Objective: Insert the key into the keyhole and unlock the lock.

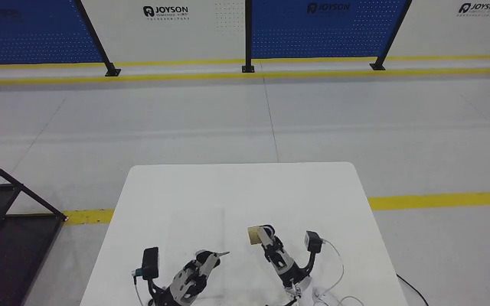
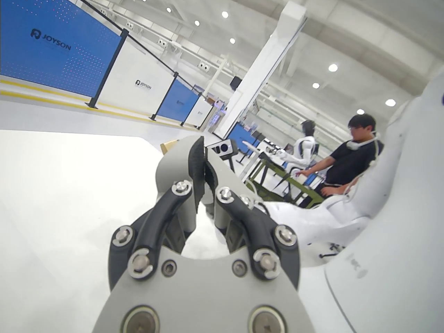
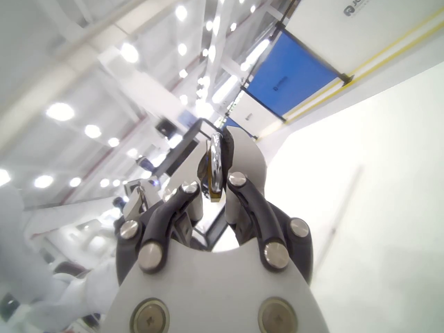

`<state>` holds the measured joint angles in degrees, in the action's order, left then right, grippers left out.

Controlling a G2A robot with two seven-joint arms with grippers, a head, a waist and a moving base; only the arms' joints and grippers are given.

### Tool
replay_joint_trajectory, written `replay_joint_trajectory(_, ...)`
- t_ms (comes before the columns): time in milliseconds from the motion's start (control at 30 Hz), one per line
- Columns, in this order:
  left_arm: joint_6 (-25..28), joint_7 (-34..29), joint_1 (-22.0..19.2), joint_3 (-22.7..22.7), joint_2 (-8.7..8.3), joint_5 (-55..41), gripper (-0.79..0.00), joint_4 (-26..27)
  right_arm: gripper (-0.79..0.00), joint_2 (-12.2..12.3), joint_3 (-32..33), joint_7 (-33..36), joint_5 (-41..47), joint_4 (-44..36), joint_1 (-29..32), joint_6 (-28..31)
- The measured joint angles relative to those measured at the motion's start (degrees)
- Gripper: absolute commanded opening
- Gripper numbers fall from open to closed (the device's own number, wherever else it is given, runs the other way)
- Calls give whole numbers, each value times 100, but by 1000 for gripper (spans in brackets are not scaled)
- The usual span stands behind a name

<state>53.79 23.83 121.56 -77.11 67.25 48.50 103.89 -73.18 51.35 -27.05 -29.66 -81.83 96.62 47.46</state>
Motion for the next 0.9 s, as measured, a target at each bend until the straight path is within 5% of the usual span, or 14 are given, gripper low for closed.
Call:
replay_joint_trajectory(500,-342,128,-504,643,108,-413,-785,-664,-785,-213,-107,-1073,-343,491,-70,900)
replay_joint_trajectory(900,-443,-364,-760,944,124,-788,-785,-756,-785,-305,-69,-1238,-802,593,-30,904)
